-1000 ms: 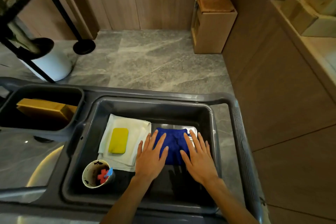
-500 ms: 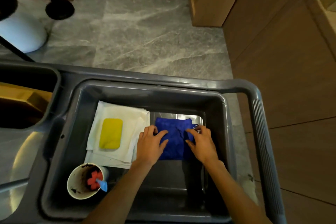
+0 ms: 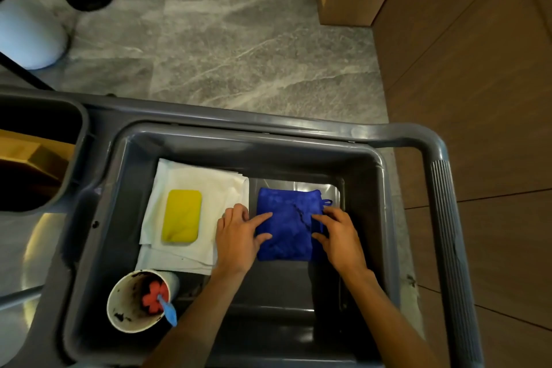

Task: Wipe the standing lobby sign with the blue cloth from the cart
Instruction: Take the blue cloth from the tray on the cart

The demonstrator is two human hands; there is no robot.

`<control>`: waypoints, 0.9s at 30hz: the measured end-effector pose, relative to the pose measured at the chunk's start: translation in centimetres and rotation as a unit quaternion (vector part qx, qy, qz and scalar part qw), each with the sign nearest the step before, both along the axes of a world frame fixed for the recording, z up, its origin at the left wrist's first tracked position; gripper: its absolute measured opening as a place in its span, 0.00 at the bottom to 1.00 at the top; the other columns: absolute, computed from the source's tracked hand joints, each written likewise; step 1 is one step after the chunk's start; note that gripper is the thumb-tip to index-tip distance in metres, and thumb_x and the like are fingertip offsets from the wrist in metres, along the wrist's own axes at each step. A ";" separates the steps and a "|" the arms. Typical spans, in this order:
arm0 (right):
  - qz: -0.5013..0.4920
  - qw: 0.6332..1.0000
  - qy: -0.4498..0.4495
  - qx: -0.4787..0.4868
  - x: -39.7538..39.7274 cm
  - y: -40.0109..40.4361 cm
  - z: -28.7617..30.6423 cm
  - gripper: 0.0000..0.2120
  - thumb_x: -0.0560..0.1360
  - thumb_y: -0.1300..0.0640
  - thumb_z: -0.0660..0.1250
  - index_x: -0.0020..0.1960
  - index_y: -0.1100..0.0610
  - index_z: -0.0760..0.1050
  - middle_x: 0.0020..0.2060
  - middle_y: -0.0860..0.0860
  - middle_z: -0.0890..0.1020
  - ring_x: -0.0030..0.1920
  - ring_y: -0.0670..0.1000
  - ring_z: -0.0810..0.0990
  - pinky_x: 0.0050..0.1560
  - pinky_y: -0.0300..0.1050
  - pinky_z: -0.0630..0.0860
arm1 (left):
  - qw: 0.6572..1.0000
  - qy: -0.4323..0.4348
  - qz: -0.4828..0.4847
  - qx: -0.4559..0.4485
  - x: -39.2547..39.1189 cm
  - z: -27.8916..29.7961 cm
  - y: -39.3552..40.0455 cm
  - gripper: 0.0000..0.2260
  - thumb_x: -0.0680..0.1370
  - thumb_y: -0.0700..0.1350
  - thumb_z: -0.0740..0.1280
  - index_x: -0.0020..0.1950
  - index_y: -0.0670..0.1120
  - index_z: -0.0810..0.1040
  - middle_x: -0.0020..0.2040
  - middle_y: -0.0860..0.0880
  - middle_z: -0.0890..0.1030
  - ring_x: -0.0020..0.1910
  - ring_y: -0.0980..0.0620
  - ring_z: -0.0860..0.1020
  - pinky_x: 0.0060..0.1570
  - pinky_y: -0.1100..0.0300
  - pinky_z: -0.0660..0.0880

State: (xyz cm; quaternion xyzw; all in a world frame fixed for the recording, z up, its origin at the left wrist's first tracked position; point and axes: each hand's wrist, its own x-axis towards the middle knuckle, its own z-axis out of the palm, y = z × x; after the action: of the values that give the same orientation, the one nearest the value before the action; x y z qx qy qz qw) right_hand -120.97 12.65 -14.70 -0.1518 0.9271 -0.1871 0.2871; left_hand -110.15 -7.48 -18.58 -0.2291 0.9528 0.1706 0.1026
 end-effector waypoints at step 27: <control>-0.032 0.999 0.040 -0.006 -1.3 -1.5 -1.2 0.17 0.76 0.67 0.66 0.61 0.52 0.72 0.63 0.54 0.73 0.62 0.52 0.74 0.64 0.48 0.77 | 0.998 0.021 0.055 0.010 -2.0 0.8 0.4 0.15 0.81 0.56 0.63 0.66 0.54 0.72 0.62 0.48 0.78 0.61 0.50 0.75 0.65 0.57 0.71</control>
State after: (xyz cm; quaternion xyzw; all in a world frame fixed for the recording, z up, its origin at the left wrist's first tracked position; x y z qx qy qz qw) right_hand -122.26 11.13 -15.94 -0.1309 0.9413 -0.1952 0.2424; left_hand -112.18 -7.07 -17.76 -0.2763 0.9390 0.1906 0.0755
